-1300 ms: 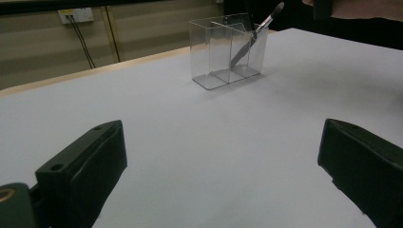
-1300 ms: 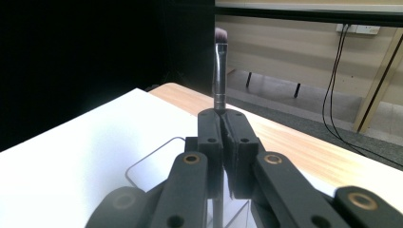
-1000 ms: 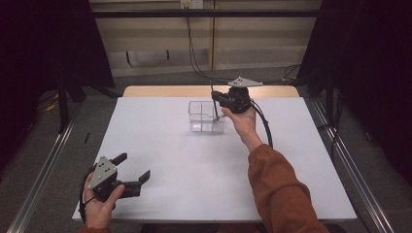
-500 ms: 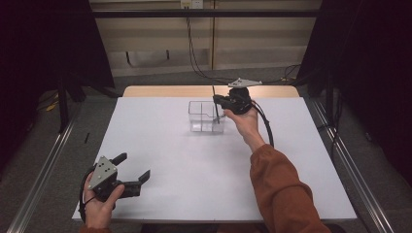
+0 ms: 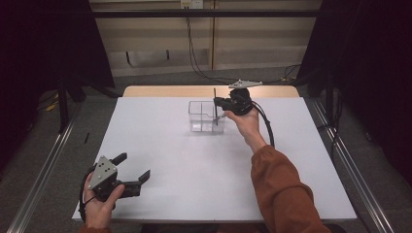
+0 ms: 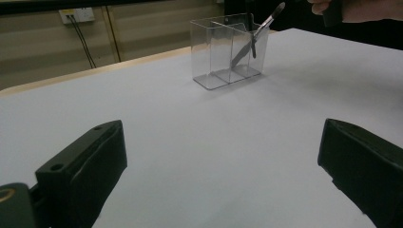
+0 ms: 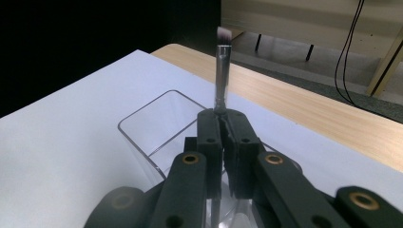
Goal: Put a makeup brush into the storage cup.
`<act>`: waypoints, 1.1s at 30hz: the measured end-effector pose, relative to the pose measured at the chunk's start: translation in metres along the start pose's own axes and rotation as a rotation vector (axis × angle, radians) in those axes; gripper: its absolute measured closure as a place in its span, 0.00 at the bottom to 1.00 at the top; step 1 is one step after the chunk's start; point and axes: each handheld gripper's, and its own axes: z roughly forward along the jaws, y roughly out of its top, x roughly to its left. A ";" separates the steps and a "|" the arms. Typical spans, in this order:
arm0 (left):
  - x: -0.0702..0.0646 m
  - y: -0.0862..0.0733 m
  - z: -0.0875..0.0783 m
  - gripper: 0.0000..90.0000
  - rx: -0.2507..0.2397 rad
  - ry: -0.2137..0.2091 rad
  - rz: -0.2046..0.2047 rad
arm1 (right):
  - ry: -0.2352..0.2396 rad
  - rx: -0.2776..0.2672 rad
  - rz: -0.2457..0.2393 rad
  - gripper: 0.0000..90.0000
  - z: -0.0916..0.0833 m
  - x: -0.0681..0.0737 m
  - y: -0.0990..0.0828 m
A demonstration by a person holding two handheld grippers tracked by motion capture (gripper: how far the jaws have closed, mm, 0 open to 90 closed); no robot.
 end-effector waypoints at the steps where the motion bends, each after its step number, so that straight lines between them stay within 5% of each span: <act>1: 0.000 0.000 0.000 0.03 0.000 -0.001 0.001 | 0.001 -0.002 0.001 0.96 0.000 0.000 0.000; 21: 0.000 0.000 0.001 0.03 -0.001 0.001 0.002 | 0.004 -0.024 0.030 0.87 -0.006 -0.006 -0.005; 33: 0.002 0.001 0.006 0.03 0.008 0.004 -0.004 | 0.000 -0.060 0.037 0.56 -0.015 -0.012 -0.003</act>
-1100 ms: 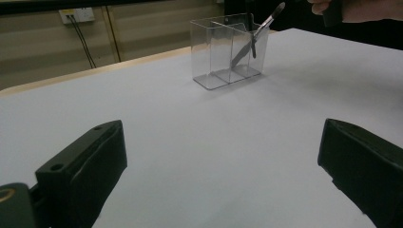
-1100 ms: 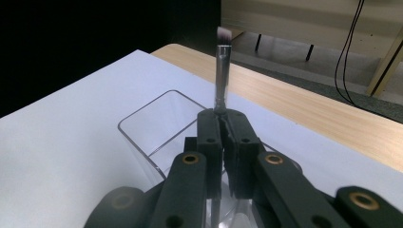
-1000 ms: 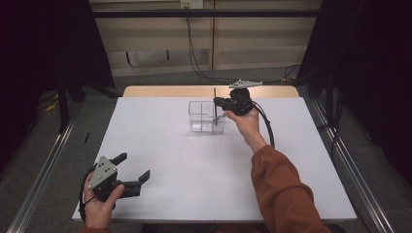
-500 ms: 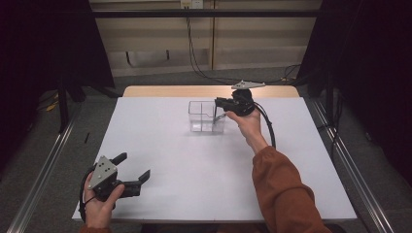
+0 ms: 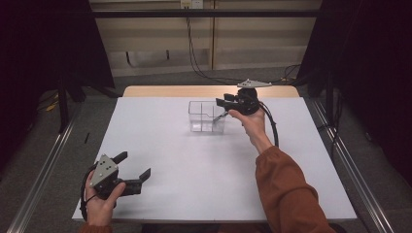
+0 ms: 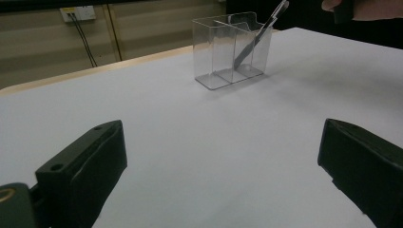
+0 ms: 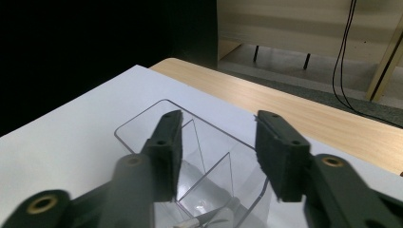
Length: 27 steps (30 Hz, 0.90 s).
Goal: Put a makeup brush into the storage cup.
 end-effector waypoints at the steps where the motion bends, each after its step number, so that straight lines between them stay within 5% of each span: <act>1: 0.000 0.000 0.000 0.03 0.001 -0.001 0.000 | -0.006 -0.002 0.000 0.54 0.000 -0.001 0.000; 27: 0.000 -0.001 -0.005 0.03 -0.010 -0.010 -0.008 | 0.019 -0.041 -0.018 0.05 -0.016 0.007 -0.002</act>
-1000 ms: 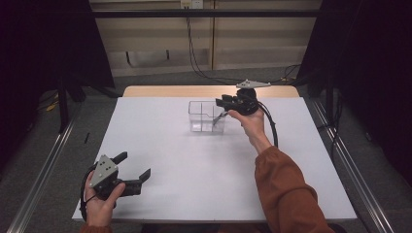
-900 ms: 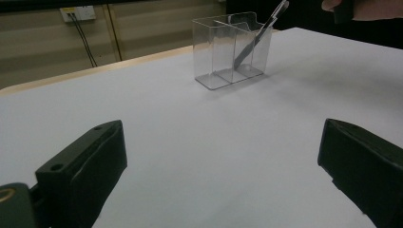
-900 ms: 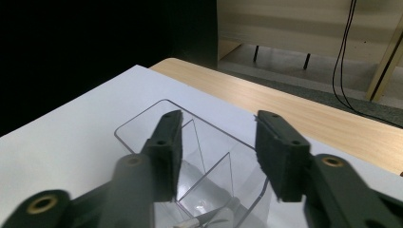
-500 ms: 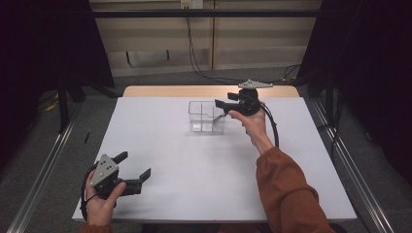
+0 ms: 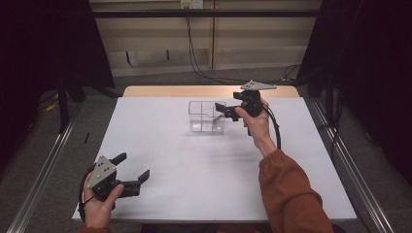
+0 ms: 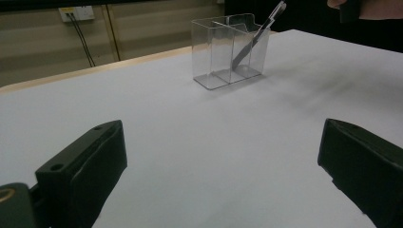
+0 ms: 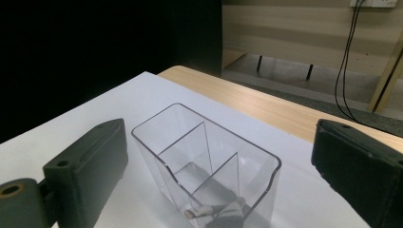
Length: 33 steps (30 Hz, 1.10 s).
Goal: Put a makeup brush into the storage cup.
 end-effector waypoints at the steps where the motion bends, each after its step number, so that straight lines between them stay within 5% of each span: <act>1: 0.000 0.000 0.000 0.03 0.002 0.001 0.000 | 0.005 0.002 -0.003 0.05 -0.001 0.000 -0.002; 33: 0.001 0.000 0.000 0.03 0.003 0.010 -0.002 | -0.066 -0.021 -0.008 0.06 -0.048 -0.005 -0.022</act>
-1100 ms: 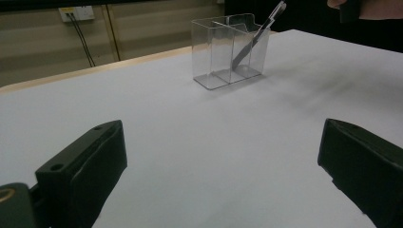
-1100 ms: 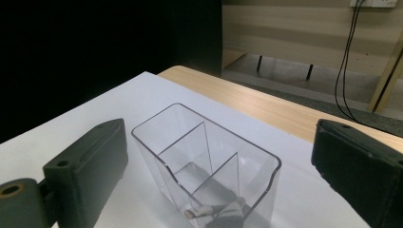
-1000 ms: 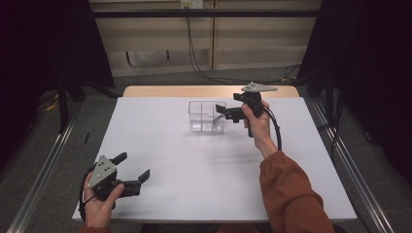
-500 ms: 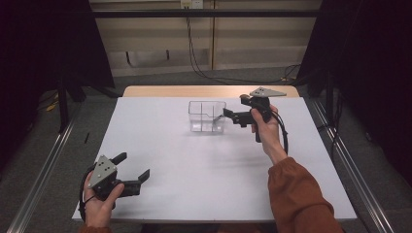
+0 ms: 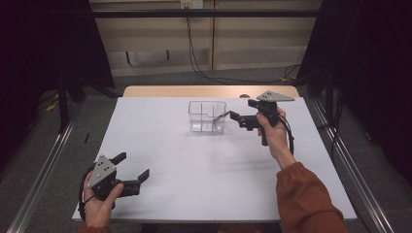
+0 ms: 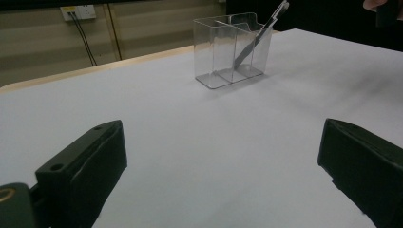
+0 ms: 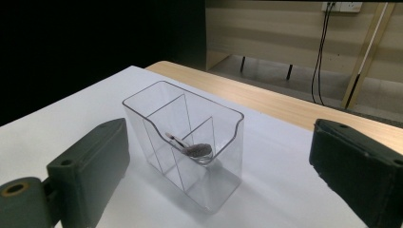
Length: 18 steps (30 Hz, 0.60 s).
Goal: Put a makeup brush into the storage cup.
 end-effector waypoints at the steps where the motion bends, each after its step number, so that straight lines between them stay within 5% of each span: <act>1: 0.000 0.000 0.000 0.03 -0.001 0.000 0.000 | 0.000 -0.001 -0.001 0.06 -0.002 0.000 0.000; 18: 0.000 0.000 -0.001 0.03 -0.001 0.007 -0.006 | -0.012 -0.032 -0.024 0.06 -0.022 0.004 -0.010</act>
